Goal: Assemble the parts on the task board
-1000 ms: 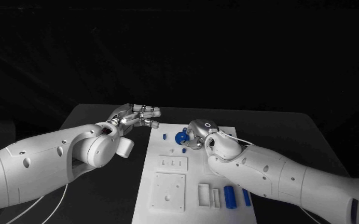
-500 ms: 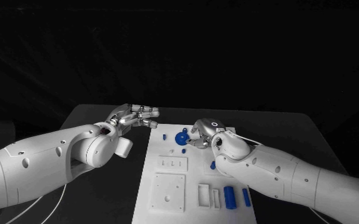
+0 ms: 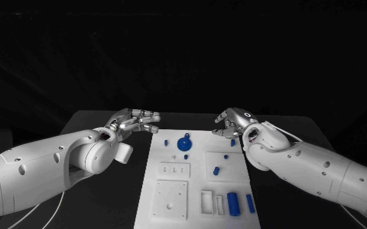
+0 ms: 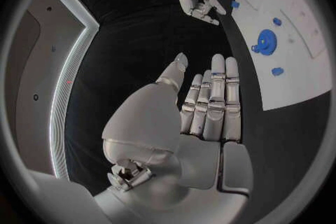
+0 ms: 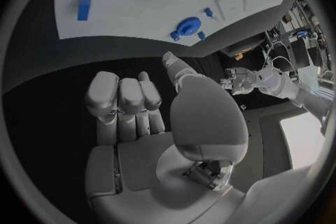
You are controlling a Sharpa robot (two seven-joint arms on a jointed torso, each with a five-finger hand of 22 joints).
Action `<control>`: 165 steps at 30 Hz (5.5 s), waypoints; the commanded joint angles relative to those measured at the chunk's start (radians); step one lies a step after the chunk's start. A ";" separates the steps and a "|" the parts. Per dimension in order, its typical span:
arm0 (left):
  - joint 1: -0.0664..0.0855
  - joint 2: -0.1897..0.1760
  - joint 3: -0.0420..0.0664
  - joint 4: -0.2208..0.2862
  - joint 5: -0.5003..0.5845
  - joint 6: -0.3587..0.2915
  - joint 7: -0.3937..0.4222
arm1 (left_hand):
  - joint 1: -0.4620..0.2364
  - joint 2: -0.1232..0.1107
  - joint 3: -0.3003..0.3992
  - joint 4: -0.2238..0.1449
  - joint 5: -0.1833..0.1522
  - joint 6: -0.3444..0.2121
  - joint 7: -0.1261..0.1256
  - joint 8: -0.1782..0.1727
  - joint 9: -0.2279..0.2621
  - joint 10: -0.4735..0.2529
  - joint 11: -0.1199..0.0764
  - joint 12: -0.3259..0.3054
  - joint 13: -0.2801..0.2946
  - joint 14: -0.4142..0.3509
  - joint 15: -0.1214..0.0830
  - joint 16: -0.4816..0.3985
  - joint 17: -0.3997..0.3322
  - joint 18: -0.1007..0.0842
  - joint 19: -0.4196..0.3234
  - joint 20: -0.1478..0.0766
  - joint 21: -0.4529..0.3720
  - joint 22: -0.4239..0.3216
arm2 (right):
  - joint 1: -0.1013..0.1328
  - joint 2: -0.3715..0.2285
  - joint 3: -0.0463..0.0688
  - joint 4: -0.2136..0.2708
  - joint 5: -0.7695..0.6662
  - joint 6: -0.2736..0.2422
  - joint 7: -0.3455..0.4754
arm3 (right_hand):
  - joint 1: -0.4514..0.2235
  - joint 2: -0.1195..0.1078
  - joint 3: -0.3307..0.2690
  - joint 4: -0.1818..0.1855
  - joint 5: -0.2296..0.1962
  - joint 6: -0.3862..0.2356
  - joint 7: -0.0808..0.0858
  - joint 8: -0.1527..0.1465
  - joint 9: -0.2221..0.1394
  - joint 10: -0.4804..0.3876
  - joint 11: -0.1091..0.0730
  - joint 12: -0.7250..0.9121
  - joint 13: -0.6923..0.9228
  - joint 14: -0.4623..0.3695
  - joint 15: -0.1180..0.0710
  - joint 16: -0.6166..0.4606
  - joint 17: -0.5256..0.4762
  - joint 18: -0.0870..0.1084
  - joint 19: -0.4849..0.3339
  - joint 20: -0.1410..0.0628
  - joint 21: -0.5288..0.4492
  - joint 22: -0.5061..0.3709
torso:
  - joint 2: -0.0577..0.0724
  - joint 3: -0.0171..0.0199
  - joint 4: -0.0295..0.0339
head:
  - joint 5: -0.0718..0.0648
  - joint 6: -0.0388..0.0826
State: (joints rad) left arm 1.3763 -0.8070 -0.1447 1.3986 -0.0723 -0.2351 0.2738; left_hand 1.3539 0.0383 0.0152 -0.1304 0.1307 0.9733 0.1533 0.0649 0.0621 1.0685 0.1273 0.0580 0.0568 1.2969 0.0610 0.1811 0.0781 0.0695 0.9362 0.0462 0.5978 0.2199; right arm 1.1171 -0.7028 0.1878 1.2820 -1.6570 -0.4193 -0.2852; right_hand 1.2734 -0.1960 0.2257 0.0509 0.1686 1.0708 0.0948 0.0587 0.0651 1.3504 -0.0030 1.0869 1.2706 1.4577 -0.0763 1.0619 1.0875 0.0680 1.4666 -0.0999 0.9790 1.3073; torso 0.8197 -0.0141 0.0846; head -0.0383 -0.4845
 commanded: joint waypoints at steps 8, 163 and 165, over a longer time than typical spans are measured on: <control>0.001 -0.003 0.001 0.004 -0.004 0.017 0.027 | 0.000 0.007 0.013 -0.004 0.004 0.005 0.000 0.001 0.002 0.060 -0.011 0.002 0.002 -0.007 0.000 0.003 0.000 -0.001 -0.011 -0.003 0.002 -0.003 | -0.001 -0.077 0.014 -0.078 0.227 0.119 0.308 | 0.078 0.024 -0.078 -0.058 0.096 -0.025 0.005 0.004 -0.001 -0.015 0.001 -0.010 -0.006 -0.006 0.002 -0.011 0.001 0.004 0.028 0.008 -0.010 0.126 | 0.000 0.0087 -0.0066 | -0.017 0.003; 0.017 0.199 -0.022 -0.138 -0.302 0.143 -0.443 | -0.268 -0.137 0.029 0.269 0.150 0.202 -0.148 0.025 0.921 0.290 -0.175 0.451 0.262 -0.054 -0.155 1.002 0.416 -0.039 0.025 -0.158 0.430 0.390 | 0.015 0.120 -0.013 0.044 0.117 0.223 0.110 | 0.035 0.114 0.194 -0.150 -0.117 0.141 -0.027 0.005 0.009 -0.011 -0.020 -0.007 0.008 0.002 -0.015 -0.009 0.051 -0.004 0.028 -0.011 0.014 0.129 | -0.085 0.0087 -0.0436 | 0.031 -0.056; 0.017 0.205 -0.023 -0.139 -0.317 0.138 -0.447 | -0.269 -0.141 0.030 0.273 0.149 0.207 -0.147 0.010 0.932 0.288 -0.174 0.451 0.259 -0.056 -0.154 1.004 0.409 -0.039 0.026 -0.156 0.424 0.398 | 0.016 0.127 -0.016 0.045 0.117 0.225 0.105 | 0.035 0.115 0.194 -0.151 -0.116 0.141 -0.027 0.005 0.009 -0.012 -0.020 -0.008 0.008 0.002 -0.015 -0.009 0.051 -0.003 0.028 -0.011 0.013 0.129 | -0.084 0.0089 -0.0433 | 0.030 -0.057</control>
State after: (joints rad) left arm 1.3913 -0.6053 -0.1682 1.2590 -0.3330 -0.0960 -0.1493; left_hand 1.0847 -0.0904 0.0450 0.1390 0.2739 1.1718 0.0050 0.0796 0.9912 1.3633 -0.0460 0.5073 0.3173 1.2481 -0.0949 1.1803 0.4884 0.0367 0.9664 -0.1093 1.0239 0.6161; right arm 1.1321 -0.5777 0.1722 1.3248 -1.5178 -0.2162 -0.1497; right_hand 1.3043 -0.0836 0.4156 -0.0989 0.0502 1.2112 0.0685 0.0590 0.0665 1.3382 -0.0196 1.0839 1.2779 1.4607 -0.0867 1.0571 1.1385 0.0682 1.4667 -0.1107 0.9896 1.3080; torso 0.7375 -0.0054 0.0420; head -0.0068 -0.5402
